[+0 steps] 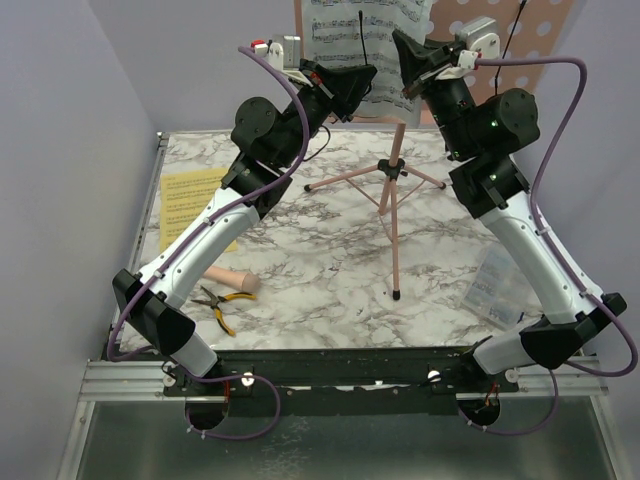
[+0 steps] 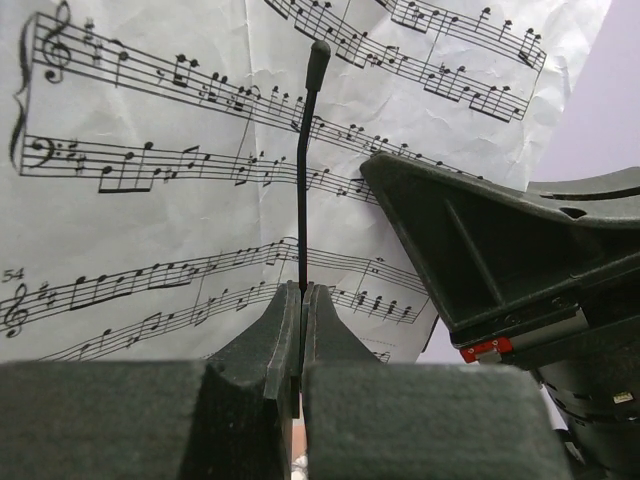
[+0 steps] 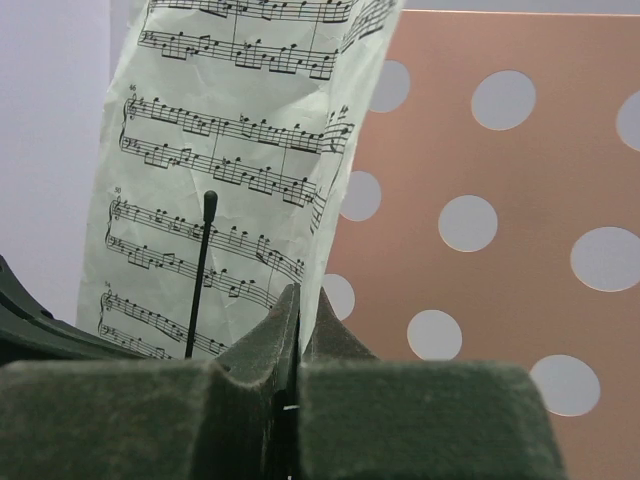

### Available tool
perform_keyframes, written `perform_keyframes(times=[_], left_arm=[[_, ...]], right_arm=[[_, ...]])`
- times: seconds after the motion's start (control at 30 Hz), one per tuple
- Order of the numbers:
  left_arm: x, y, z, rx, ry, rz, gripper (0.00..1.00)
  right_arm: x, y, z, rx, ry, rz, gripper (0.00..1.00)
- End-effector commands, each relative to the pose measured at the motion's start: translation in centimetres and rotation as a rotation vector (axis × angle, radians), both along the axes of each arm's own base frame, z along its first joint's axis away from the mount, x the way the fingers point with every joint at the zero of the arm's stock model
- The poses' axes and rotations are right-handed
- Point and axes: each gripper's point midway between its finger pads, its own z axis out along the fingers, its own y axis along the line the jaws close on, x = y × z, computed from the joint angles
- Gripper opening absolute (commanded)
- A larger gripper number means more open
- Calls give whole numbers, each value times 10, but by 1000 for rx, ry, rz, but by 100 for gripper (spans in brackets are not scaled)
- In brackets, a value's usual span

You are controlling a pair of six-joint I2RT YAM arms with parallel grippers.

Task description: Set up the instrument practice props

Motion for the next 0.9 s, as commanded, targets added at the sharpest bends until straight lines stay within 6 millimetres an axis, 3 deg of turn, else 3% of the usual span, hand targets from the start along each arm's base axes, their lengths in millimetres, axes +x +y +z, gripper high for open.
perform_keyframes(times=[0.0,0.27,0.33,0.47,0.7,0.87], left_arm=[[-27,18,39,-69,-98,-3,0],[-25,20,38,-73,-92,11,4],[-25,21,36,-69,-90,14,6],[-23,25,33,-78,-73,35,18],[-31,32,34,-93,-63,30,45],[-41,40,31,-95,-48,23,59]], right_arm=[[-1,4,7,12,-26,34,1],[5,5,4,9,-20,24,3],[6,3,3,9,-17,14,15],[8,-1,0,4,-5,-4,20],[2,-22,4,26,29,-79,44],[2,-49,-1,26,104,-202,73]])
